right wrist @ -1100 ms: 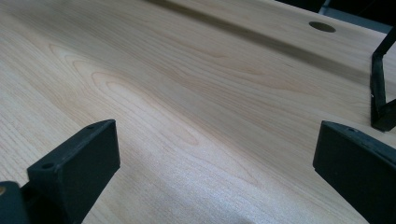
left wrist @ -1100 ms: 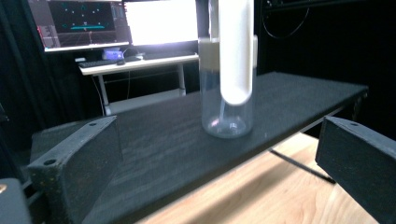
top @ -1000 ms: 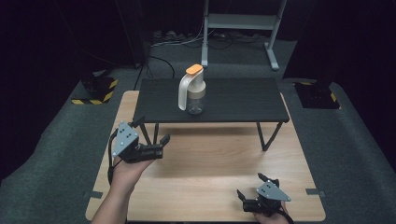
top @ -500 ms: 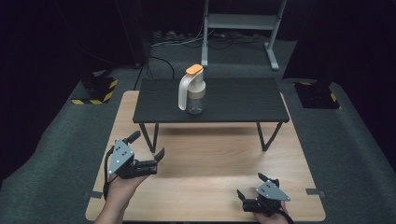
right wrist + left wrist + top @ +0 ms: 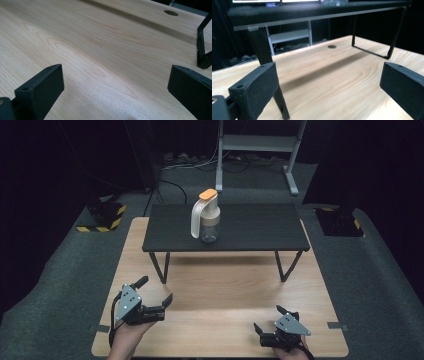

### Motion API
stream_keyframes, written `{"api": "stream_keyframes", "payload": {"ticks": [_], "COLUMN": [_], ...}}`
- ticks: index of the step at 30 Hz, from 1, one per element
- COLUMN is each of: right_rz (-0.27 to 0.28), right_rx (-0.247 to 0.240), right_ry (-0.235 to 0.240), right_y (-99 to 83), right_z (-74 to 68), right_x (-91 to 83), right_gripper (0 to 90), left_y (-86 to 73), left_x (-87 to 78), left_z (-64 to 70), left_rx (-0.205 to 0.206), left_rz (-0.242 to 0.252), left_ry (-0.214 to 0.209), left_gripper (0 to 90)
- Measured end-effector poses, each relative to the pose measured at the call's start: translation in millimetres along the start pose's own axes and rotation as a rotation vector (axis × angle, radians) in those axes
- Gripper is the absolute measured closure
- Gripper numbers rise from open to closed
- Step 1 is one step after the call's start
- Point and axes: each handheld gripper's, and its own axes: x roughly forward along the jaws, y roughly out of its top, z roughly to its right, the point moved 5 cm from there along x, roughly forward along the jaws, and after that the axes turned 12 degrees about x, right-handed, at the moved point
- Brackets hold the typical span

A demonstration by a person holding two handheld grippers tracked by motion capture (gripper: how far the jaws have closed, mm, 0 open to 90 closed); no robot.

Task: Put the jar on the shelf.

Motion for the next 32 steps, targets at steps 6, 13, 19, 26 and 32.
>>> {"api": "stream_keyframes", "payload": {"ticks": [6,13,19,26,32], "right_rz": [-0.001,-0.003,-0.003,-0.003,0.002], "right_rx": [-0.002,-0.004,-0.006,-0.007,-0.009], "right_ry": [-0.003,-0.010,-0.015,-0.023,-0.027], "right_y": [-0.1,-0.1,-0.2,-0.2,-0.2], "right_z": [-0.2,-0.3,-0.5,-0.6,-0.8], "right_x": [0.2,0.5,0.6,0.7,0.4], "right_gripper": [0.0,0.1,0.1,0.1,0.0], "left_y": [-23.1,-54.8,-77.2,-96.2,-96.6], "left_x": [-3.7,-9.3,-12.5,-12.6,-12.2], "left_z": [6.2,11.9,17.2,24.1,27.1], "left_rx": [-0.010,0.001,0.000,0.027,0.058], "left_rz": [-0.031,-0.092,-0.150,-0.210,-0.216], "left_ry": [-0.011,-0.015,-0.024,-0.035,-0.037], "left_gripper": [2.0,2.0,2.0,2.1,2.0]}}
